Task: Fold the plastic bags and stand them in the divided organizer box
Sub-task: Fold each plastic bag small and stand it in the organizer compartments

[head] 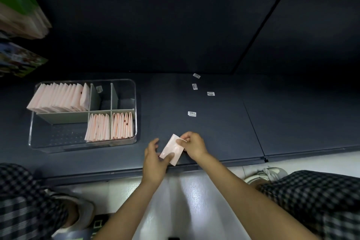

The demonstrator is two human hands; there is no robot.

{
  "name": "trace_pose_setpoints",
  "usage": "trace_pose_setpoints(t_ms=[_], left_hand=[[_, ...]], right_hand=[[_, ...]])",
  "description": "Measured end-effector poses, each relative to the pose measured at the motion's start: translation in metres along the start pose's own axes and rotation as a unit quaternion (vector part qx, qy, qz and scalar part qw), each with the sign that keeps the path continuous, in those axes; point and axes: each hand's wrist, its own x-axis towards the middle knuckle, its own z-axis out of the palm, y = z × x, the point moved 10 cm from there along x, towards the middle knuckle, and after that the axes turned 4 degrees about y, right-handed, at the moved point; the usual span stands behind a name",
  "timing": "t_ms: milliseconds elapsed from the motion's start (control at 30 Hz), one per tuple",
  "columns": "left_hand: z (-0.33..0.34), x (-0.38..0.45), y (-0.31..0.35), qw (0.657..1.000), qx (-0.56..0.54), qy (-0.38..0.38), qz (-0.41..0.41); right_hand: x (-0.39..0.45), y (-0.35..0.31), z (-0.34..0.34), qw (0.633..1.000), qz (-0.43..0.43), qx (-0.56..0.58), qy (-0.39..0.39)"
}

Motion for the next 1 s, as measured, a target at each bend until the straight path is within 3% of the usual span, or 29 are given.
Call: trace_pose_setpoints(t_ms=[167,333,400,467,500,567,667,767,867,933,1000], left_hand=[[-0.005,-0.005,-0.011,0.972,-0.18,-0.004,-0.153],[-0.007,-0.018,0.0,0.959,-0.209,-0.043,-0.186],[-0.021,-0.016,0.009,0.976,-0.159,-0.041,-0.146],[-0.042,-0.005,0.029,0.998,0.003,-0.037,-0.042],[-0.049,-0.001,0.042,0.993,0.108,-0.049,0.024],[-0.054,0.002,0.064,0.949,0.274,-0.09,0.126],[-0.058,0.005,0.084,0.879,0.409,-0.127,0.209],[-0.062,0.012,0.095,0.842,0.445,-0.175,0.251],[-0.069,0.023,0.098,0.851,0.396,-0.238,0.251],[-0.082,0.037,0.101,0.862,0.378,-0.21,0.264],[-0.099,0.053,0.102,0.836,0.434,-0.127,0.312]], right_hand=[[-0.024,0.003,-0.007,0.974,0.021,0.227,-0.011],[-0.036,-0.004,-0.013,0.964,0.014,0.266,-0.018],[-0.04,-0.01,-0.013,0.975,0.002,0.224,-0.015],[-0.044,-0.026,-0.021,0.991,-0.061,0.117,0.017],[-0.048,-0.038,-0.022,0.993,-0.106,0.049,0.023],[-0.06,-0.063,-0.011,0.979,-0.189,-0.073,-0.01],[-0.072,-0.079,0.022,0.963,-0.202,-0.142,-0.11],[-0.077,-0.087,0.042,0.965,-0.183,-0.112,-0.151],[-0.075,-0.091,0.052,0.975,-0.136,-0.053,-0.169],[-0.072,-0.09,0.055,0.979,-0.103,-0.023,-0.175],[-0.067,-0.091,0.054,0.984,-0.075,0.02,-0.163]])
